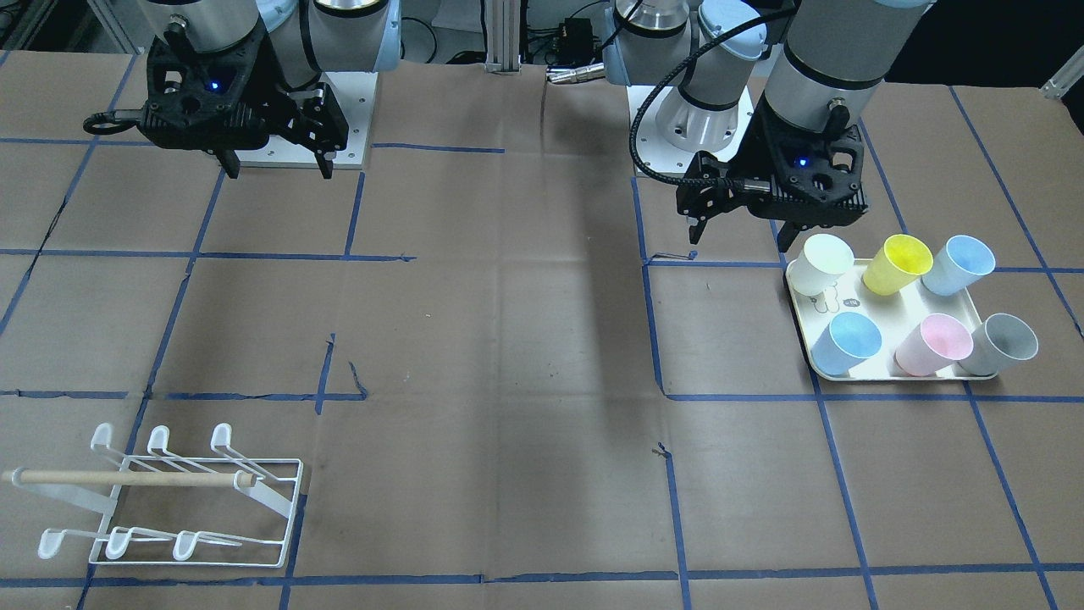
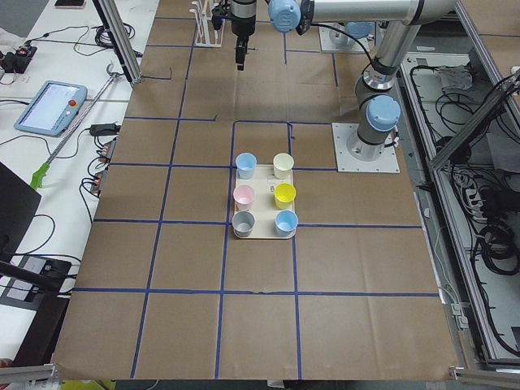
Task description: Transfer IKEA cup to right arm and place on rack
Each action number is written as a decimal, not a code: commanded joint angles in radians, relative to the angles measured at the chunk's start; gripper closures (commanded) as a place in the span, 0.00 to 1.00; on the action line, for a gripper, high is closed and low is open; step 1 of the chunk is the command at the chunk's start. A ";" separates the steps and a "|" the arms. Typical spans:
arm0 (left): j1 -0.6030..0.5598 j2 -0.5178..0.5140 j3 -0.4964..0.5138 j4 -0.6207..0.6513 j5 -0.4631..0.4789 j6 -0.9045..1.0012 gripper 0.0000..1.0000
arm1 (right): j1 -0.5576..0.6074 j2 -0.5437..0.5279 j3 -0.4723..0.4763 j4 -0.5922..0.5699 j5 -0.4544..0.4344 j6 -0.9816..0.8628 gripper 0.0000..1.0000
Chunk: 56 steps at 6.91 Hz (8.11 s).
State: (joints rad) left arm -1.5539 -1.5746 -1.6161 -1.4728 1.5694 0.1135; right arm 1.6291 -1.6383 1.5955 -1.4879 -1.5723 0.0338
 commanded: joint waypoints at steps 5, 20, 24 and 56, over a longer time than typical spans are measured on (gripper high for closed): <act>0.000 -0.005 -0.002 0.002 -0.002 0.000 0.00 | 0.000 0.000 0.000 0.000 0.002 0.000 0.00; 0.471 -0.013 -0.347 0.354 -0.008 0.439 0.01 | 0.000 -0.011 0.035 -0.003 0.006 0.002 0.00; 0.462 -0.123 -0.458 0.583 -0.014 0.403 0.01 | 0.000 -0.011 0.030 -0.003 0.006 0.002 0.00; 0.250 -0.127 0.102 0.040 -0.498 0.425 1.00 | -0.002 0.009 0.050 -0.169 0.014 0.009 0.01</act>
State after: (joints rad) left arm -1.2825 -1.7070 -1.5008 -1.4599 1.1658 0.5158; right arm 1.6277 -1.6355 1.6351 -1.5483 -1.5622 0.0396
